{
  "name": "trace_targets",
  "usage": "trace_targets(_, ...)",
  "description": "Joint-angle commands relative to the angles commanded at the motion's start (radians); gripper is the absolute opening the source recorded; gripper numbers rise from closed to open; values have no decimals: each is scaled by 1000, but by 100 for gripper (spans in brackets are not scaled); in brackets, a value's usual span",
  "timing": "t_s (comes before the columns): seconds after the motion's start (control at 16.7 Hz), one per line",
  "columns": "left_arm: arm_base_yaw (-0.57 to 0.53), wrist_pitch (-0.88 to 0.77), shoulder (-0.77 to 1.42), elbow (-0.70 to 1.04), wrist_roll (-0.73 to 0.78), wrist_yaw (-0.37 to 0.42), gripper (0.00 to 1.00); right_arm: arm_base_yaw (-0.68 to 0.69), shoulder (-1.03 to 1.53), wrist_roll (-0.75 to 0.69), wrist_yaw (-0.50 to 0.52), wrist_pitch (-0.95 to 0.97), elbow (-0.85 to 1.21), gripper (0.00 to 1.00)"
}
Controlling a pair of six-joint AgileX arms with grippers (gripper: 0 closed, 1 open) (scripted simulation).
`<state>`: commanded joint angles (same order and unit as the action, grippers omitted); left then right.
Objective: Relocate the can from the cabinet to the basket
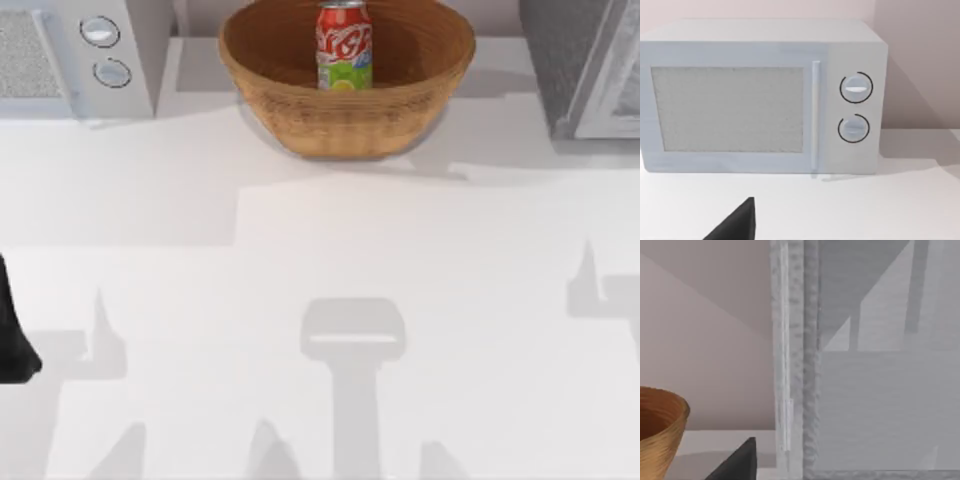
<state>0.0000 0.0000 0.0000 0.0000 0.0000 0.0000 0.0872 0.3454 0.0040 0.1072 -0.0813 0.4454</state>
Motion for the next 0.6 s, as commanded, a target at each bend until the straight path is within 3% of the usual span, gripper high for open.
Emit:
trace_targets(0.3,0,0,0,0,0,0,100,-66,-266,-2,-80,67,-347,100)
trace_targets(0.6,0,0,0,0,0,0,100,-87,-345,-4,-107,81,-445,100)
